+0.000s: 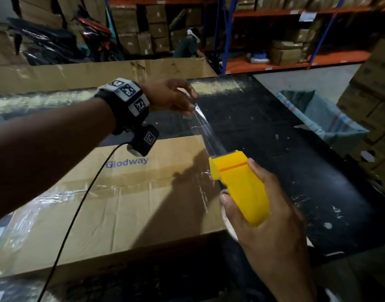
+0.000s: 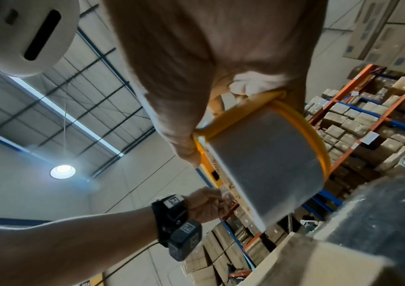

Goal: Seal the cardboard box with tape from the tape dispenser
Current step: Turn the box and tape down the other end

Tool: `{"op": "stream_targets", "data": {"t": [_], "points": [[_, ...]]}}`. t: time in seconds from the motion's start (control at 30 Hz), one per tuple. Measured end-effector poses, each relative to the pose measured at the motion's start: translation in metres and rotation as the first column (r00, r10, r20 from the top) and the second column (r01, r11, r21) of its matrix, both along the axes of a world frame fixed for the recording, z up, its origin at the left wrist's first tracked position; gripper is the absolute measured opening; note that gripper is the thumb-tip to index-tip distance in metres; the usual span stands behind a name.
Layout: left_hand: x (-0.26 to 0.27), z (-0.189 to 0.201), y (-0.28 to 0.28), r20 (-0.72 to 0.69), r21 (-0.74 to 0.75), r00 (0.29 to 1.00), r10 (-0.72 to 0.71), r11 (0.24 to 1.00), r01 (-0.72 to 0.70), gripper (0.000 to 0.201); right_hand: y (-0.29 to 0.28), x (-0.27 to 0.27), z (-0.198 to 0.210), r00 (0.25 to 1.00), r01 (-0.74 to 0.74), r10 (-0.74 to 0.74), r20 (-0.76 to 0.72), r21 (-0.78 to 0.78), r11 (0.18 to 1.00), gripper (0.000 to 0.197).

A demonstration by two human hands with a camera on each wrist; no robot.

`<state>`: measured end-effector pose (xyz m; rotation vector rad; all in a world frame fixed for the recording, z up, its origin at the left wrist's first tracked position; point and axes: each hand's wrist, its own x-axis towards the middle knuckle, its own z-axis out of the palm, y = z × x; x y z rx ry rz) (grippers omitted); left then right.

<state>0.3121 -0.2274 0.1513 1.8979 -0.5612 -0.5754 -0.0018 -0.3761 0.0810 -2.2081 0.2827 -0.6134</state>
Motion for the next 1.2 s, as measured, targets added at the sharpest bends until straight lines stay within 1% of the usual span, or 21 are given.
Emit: {"op": "stream_targets", "data": {"t": [0.07,0.13,0.27,0.37,0.47,0.57,0.67,0.8,0.9,0.93,0.97,1.0,1.07,1.1,1.13,1.17,1.2], "points": [[0.016,-0.009,-0.005,0.017,0.091,0.999,-0.05,0.995,0.049,0.02,0.014,0.008,0.0,0.999,0.023,-0.023,-0.03,0.011,1.0,0.076],[0.029,-0.024,-0.013,0.045,0.182,0.994,-0.103,0.979,0.093,0.019,0.025,0.024,-0.001,0.996,0.043,-0.044,-0.072,-0.02,0.999,0.076],[0.056,-0.056,-0.023,0.053,0.284,0.99,-0.13,0.952,0.11,0.018,0.039,0.052,-0.005,0.984,0.061,-0.064,-0.166,-0.023,0.998,0.073],[0.071,-0.069,-0.027,0.074,0.369,0.989,-0.131,0.925,0.095,0.017,0.044,0.067,-0.008,0.974,0.084,-0.089,-0.206,-0.034,0.996,0.072],[0.074,-0.078,-0.028,0.062,0.401,0.993,-0.099,0.914,0.066,0.018,0.043,0.073,-0.009,0.968,0.089,-0.095,-0.232,-0.037,0.995,0.07],[0.075,-0.086,-0.03,0.057,0.419,0.995,-0.085,0.906,0.053,0.025,0.045,0.079,-0.009,0.963,0.091,-0.101,-0.249,-0.049,0.995,0.069],[0.079,-0.094,-0.032,0.075,0.47,0.992,-0.106,0.881,0.059,0.032,0.045,0.083,-0.011,0.957,0.098,-0.109,-0.268,-0.053,0.994,0.067],[0.084,-0.102,-0.031,0.076,0.537,0.984,-0.159,0.839,0.094,0.025,0.047,0.086,-0.013,0.952,0.092,-0.103,-0.287,-0.051,0.994,0.067],[0.081,-0.099,-0.031,0.085,0.59,0.977,-0.198,0.8,0.111,0.026,0.049,0.087,-0.012,0.943,0.084,-0.097,-0.318,-0.054,0.995,0.068],[0.078,-0.098,-0.033,0.099,0.616,0.97,-0.221,0.779,0.115,0.028,0.049,0.087,-0.011,0.94,0.079,-0.094,-0.328,-0.061,0.995,0.068],[0.072,-0.097,-0.036,0.127,0.666,0.957,-0.263,0.737,0.115,0.033,0.05,0.086,-0.011,0.938,0.075,-0.093,-0.335,-0.067,0.995,0.068],[0.071,-0.101,-0.04,0.175,0.727,0.93,-0.324,0.679,0.099,0.04,0.051,0.086,-0.011,0.936,0.072,-0.093,-0.339,-0.074,0.995,0.068],[0.058,-0.103,-0.048,0.258,0.83,0.854,-0.452,0.556,0.044,0.053,0.05,0.079,-0.012,0.931,0.08,-0.102,-0.35,-0.079,0.994,0.067],[0.056,-0.102,-0.048,0.29,0.852,0.823,-0.488,0.523,0.01,0.057,0.051,0.08,-0.013,0.93,0.081,-0.105,-0.354,-0.083,0.993,0.067],[0.055,-0.1,-0.048,0.327,0.852,0.792,-0.515,0.523,-0.012,0.057,0.051,0.08,-0.014,0.928,0.082,-0.106,-0.356,-0.082,0.993,0.067],[0.052,-0.094,-0.046,0.355,0.838,0.781,-0.514,0.545,-0.022,0.055,0.051,0.08,-0.014,0.929,0.087,-0.111,-0.354,-0.082,0.993,0.067],[0.053,-0.09,-0.043,0.385,0.806,0.773,-0.503,0.592,-0.016,0.05,0.051,0.081,-0.013,0.93,0.087,-0.111,-0.35,-0.082,0.993,0.068]]}}
